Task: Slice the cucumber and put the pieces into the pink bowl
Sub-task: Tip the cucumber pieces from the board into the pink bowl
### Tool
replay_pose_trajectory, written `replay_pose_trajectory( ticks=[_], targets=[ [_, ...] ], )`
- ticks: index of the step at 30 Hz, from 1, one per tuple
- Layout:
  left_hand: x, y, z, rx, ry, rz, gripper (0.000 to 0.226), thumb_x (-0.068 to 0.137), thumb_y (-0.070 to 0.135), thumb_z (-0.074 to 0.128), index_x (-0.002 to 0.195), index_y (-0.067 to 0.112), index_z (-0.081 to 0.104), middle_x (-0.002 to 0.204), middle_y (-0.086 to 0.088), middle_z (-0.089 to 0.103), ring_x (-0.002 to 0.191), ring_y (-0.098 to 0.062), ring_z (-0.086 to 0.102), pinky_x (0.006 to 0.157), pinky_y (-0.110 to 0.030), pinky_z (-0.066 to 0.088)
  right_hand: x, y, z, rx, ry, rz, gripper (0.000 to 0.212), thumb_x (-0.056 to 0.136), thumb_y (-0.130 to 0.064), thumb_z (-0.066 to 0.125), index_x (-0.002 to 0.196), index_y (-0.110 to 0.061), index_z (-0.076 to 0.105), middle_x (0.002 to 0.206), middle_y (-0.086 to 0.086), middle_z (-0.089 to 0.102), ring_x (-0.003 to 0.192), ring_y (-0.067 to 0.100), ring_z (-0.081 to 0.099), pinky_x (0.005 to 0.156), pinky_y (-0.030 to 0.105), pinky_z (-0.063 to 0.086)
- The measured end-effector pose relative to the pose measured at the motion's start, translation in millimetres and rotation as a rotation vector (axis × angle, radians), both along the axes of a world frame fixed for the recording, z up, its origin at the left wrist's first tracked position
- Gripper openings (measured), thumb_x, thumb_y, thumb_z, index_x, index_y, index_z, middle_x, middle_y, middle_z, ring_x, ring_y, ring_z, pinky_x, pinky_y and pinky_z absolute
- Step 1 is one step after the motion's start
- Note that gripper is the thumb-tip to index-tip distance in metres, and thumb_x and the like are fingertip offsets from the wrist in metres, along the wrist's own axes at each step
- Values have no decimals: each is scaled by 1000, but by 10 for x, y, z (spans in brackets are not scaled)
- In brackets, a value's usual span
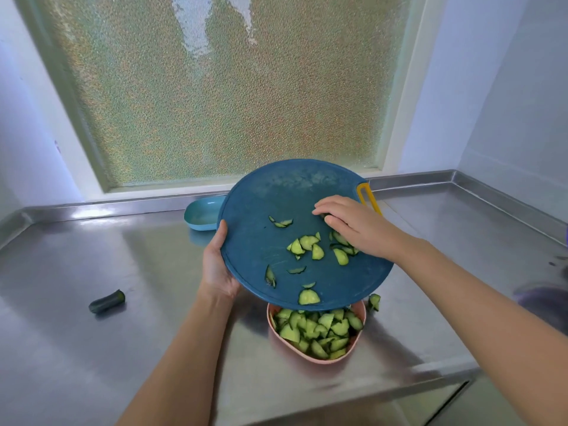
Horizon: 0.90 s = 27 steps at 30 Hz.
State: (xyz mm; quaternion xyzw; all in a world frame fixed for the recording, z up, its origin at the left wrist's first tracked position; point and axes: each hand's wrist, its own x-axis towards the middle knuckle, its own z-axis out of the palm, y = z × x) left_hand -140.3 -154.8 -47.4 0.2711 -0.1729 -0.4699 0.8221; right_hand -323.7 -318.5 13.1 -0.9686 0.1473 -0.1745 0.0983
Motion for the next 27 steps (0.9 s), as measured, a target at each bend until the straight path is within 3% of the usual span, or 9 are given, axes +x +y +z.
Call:
replay_pose_trajectory(
  ticks=[7,11,19,23,27],
  targets=[
    [-28,9,25,-21,-8,69,46,97,37,36,91,18,77,107,-9,70,94,-26,68,82,-45,55,-181,383,-379,112,-199,-138,37,100,-33,41,126,-12,54,130,-3,48,124,10,39,106,23,29],
    [-52,18,41,-43,-13,95,50,99,34,33,83,20,78,98,-7,73,87,-23,70,78,-43,56,-208,711,-543,106,-294,-270,35,98,-34,47,124,-12,54,127,-3,46,121,8,35,103,16,23],
    [58,-44,-52,-84,32,174,37,96,35,40,100,20,74,125,-12,61,118,-33,55,96,-55,44,-200,1010,-629,91,-311,-282,47,88,-52,38,113,-17,57,113,-9,46,105,3,36,91,15,31],
    [34,-43,-20,-79,35,162,39,97,34,39,96,22,76,119,-10,65,113,-31,59,93,-54,46,-264,1121,-703,63,-294,-259,42,88,-54,36,105,-23,58,106,-14,47,101,4,40,85,23,41],
    [-30,-28,38,-83,27,150,43,98,34,37,88,22,77,108,-8,70,97,-26,67,84,-49,53,-306,1203,-768,40,-313,-224,33,88,-49,41,99,-24,58,100,-16,47,96,2,40,83,18,38]
  ],
)
